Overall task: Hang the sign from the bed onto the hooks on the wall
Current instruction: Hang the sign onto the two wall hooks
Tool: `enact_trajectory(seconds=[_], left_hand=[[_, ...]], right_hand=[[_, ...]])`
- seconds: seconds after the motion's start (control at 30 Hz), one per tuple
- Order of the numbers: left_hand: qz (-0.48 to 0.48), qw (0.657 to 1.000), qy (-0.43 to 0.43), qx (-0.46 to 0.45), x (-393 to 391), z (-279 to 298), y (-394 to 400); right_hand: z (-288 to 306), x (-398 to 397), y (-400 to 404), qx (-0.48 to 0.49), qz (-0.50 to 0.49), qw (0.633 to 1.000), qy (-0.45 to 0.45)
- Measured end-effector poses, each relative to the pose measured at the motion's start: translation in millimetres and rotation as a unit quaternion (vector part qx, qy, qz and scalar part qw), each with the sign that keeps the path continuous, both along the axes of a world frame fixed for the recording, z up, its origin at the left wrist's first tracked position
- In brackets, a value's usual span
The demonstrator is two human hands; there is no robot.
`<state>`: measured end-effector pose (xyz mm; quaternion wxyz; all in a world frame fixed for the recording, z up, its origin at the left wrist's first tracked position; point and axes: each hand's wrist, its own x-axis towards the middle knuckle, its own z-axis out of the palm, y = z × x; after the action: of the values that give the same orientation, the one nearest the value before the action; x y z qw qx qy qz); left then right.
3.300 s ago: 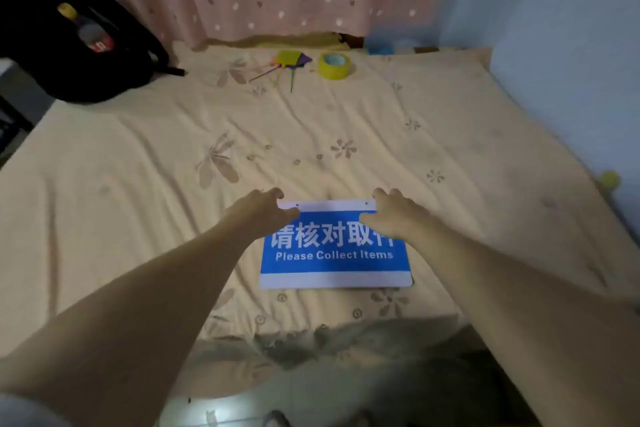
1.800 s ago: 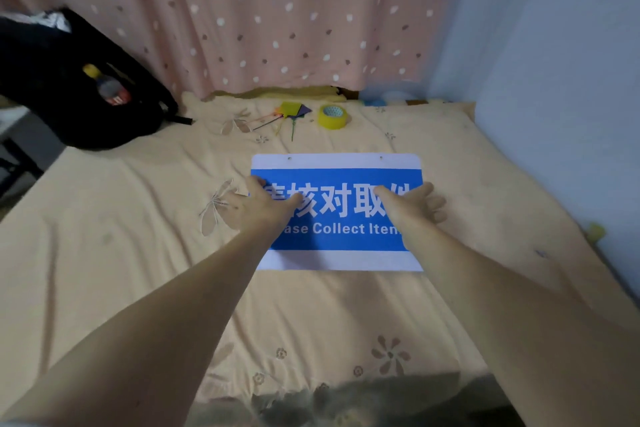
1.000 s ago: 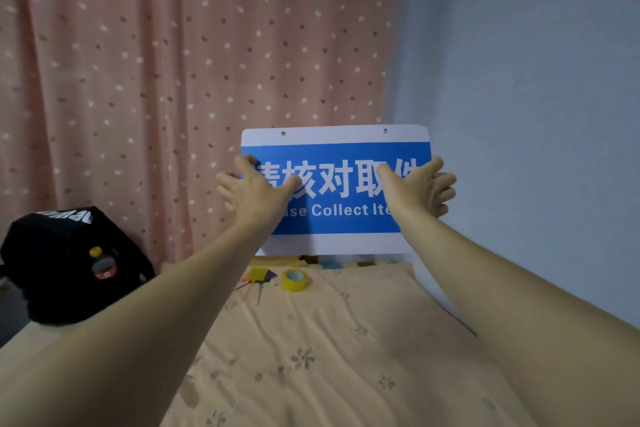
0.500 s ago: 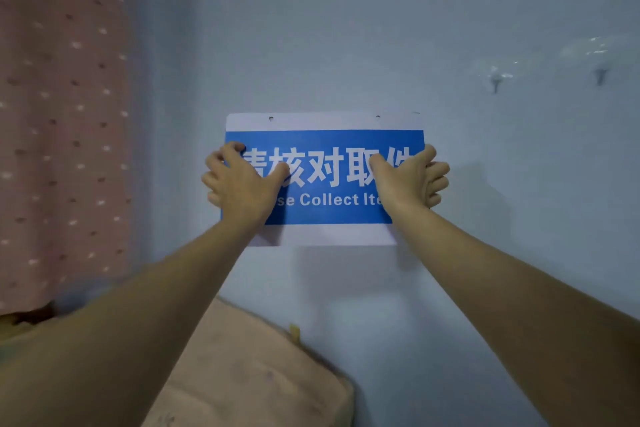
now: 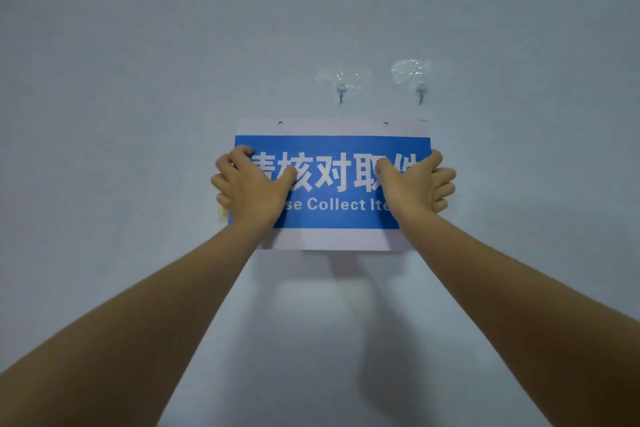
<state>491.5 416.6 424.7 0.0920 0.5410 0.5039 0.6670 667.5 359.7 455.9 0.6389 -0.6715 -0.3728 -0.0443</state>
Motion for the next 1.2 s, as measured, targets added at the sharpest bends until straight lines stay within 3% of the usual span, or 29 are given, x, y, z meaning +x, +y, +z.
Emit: enact_trajectory(seconds=[0.47, 0.77, 1.2], left_hand=[[-0.078, 0.995, 0.019, 0.051, 70, 84, 71], [-0.093, 0.994, 0.061, 0.023, 81, 86, 89], [-0.100, 0.993, 0.066, 0.020, 88, 94, 94]], right_hand=[[66, 62, 47, 0.009, -0.118, 0.988, -0.095], [71, 75, 57, -0.061, -0.121, 0.987, -0.090], [81, 87, 62, -0.052, -0.113, 0.988, -0.092]])
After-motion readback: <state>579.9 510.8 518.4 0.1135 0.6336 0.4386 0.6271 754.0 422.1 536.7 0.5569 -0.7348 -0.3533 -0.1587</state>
